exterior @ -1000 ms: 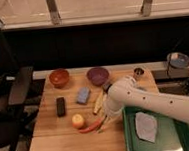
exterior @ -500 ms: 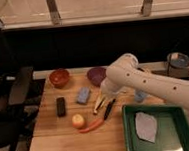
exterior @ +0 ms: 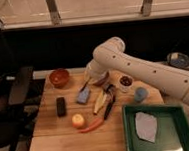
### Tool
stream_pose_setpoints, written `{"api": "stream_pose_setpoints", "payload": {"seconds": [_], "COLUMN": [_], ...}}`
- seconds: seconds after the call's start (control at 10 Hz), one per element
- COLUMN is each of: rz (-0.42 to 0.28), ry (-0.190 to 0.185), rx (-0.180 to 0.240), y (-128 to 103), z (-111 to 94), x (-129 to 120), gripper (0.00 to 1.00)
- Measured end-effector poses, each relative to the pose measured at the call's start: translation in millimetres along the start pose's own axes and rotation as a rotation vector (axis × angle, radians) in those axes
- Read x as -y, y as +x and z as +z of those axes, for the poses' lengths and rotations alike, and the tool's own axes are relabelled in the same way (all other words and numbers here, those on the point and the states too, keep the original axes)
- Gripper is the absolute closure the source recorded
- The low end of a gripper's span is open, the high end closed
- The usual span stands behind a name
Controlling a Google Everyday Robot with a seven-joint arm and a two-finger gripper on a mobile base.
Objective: Place fork in red bowl
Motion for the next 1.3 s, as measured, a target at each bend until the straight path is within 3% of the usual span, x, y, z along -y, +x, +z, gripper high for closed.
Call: {"api": "stream_pose_setpoints", "payload": {"seconds": [0.2, 1.0, 1.3], "rz": [-0.044, -0.052, -0.078], "ry": [0.037, 0.050, 0.096], "rx": [0.040, 0.038, 0.015], "y": [-6.0, -3.6, 16.3], "z": [16.4, 21.1, 53.5], "x": [35.8, 39.9, 80.2], "gripper": [1.00, 1.00, 1.00]}}
